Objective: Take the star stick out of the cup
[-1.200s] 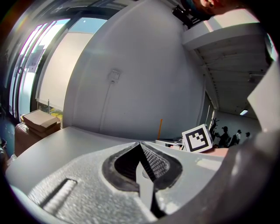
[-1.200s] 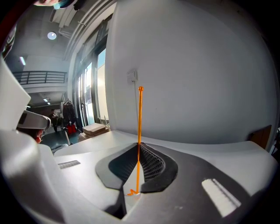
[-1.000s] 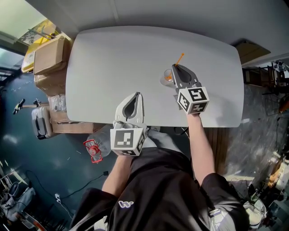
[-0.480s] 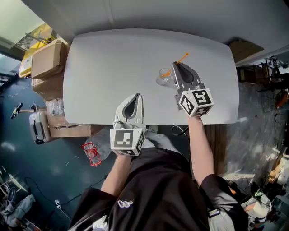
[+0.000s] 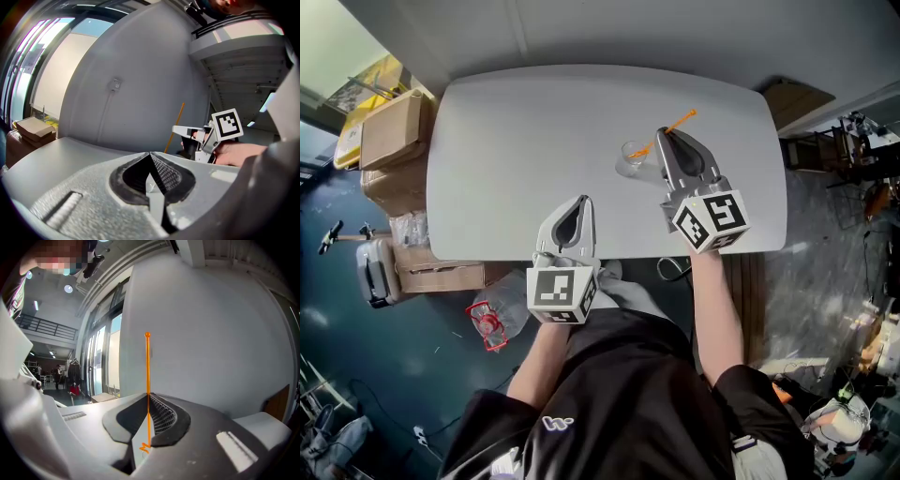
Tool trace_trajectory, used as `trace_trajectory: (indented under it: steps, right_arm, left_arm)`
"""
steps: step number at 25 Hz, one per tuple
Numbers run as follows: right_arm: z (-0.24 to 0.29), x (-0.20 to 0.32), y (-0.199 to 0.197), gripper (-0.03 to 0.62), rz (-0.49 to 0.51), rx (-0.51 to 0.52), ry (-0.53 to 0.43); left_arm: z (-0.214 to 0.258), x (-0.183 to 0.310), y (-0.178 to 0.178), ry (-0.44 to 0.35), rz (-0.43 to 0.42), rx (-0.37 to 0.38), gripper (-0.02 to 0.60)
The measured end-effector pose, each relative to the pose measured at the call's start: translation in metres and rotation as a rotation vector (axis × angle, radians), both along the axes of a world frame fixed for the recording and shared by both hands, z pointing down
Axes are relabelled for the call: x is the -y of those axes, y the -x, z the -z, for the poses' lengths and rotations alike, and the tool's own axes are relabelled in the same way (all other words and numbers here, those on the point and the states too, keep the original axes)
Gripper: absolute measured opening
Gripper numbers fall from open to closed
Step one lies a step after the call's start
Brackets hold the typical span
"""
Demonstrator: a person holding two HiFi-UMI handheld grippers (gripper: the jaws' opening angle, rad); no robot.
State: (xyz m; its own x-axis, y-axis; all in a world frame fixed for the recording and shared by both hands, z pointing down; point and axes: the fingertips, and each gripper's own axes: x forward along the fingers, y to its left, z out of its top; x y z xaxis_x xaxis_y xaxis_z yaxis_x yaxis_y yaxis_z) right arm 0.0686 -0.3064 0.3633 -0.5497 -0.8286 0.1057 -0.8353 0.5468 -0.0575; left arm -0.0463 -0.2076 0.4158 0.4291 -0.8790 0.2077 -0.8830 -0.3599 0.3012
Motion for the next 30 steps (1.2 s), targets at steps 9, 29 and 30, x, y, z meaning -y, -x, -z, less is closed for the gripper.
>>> trace_trajectory:
  steps: [9,29,30]
  right_arm:
    - [0.035,-0.029,-0.006,0.014,-0.015,-0.016,-0.057]
    - [0.037,-0.097,-0.023,0.014,-0.100,0.014,-0.054]
    - [0.035,-0.100,-0.024,0.014,-0.104,0.012,-0.050]
  left_arm:
    - [0.009,-0.002,-0.013,-0.031,-0.056,0.005,0.005]
    - [0.024,-0.012,-0.030,-0.075,-0.094,-0.001,0.005]
    - [0.026,-0.013,-0.032,-0.078,-0.096,-0.003,0.005]
